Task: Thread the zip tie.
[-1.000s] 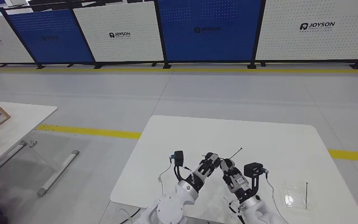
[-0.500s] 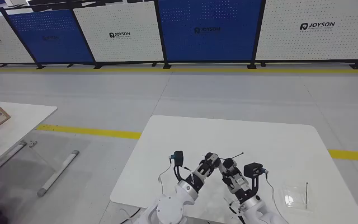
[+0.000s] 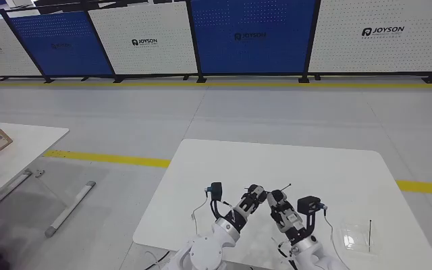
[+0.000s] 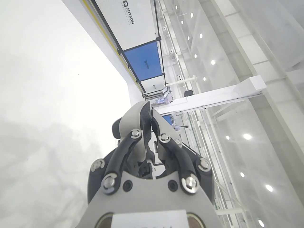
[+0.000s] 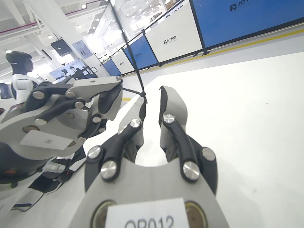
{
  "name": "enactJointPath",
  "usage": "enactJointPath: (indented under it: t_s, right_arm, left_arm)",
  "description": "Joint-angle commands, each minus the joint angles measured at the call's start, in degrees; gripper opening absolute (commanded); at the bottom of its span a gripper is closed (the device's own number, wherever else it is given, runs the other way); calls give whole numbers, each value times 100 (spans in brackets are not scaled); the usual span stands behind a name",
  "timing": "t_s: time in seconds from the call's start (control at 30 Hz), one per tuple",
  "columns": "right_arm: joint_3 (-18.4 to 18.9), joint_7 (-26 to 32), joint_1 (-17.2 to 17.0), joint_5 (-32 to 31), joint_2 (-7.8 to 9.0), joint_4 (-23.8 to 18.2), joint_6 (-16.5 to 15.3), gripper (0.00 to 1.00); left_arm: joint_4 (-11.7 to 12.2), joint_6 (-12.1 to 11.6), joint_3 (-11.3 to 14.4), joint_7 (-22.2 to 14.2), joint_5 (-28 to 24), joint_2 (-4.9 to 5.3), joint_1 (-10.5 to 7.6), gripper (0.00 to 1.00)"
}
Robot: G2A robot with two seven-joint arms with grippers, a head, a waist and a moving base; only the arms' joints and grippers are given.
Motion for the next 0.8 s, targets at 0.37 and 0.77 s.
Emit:
enactJointPath:
  t_s: [0.37, 0.77]
  right_arm:
    - [16, -16, -8, -10, 6, -5, -10, 1]
    - [1, -52, 13, -28, 4, 49, -16, 0]
  left_arm:
    - [45, 34, 34, 28, 28, -4, -51, 0]
    - [33, 3, 58, 31, 25, -6, -65, 0]
